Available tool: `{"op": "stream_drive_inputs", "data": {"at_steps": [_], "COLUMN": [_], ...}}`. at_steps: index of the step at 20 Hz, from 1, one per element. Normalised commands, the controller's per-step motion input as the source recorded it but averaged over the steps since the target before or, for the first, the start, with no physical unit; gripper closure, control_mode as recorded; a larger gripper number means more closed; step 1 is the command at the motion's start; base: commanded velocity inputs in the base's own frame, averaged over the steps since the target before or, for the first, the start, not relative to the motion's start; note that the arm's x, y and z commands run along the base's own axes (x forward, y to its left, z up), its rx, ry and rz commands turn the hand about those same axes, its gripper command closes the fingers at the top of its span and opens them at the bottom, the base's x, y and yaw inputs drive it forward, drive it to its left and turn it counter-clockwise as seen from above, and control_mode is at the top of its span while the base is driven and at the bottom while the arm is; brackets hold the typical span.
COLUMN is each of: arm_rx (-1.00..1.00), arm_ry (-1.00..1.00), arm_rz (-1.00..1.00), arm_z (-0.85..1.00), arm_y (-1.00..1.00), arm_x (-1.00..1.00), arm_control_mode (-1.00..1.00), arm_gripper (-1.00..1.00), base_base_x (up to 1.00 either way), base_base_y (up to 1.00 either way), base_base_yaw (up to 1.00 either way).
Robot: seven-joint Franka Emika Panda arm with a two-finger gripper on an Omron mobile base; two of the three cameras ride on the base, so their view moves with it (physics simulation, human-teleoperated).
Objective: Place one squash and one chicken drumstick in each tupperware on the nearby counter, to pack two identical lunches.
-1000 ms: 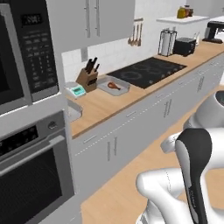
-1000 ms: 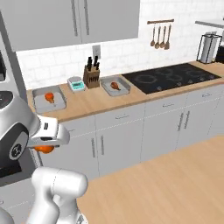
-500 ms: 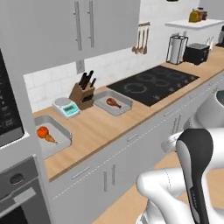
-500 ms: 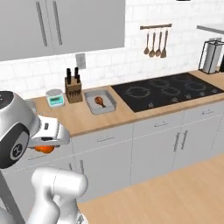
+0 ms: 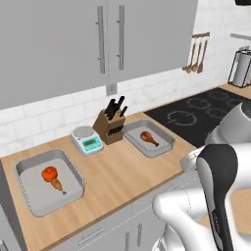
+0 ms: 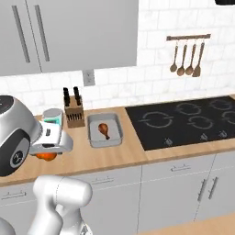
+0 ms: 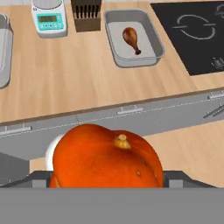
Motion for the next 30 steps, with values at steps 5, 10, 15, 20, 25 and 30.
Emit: {"op": "stream_drive_inputs", "data": {"at_steps": [5,10,15,20,25,30], "arm_rx": [0.00,0.00,0.00,0.00,0.00,0.00], "arm_ry": [0.00,0.00,0.00,-0.01,0.00,0.00], "arm_rz": [0.00,0.00,0.00,0.07,0.08,0.03], "arm_z": [0.00,0.00,0.00,-0.33,-0.36,-0.25], "arm_y": [0.00,0.00,0.00,0.00,0.00,0.00], "arm_x": [0.00,0.00,0.00,0.37,0.96,0.89], "arm_control_mode": [1.00,1.00,1.00,-1.00,-1.00,-1.00], "arm_gripper": [1.00,1.00,1.00,1.00,1.00,1.00], "base_base_x": [0.41,0.19,0.30,0.14,0.00,0.00], "base_base_y": [-0.55,-0.53,-0.19,0.00,0.00,0.00], "base_base_yaw": [0.33,0.22,0.20,0.07,0.00,0.00]}}
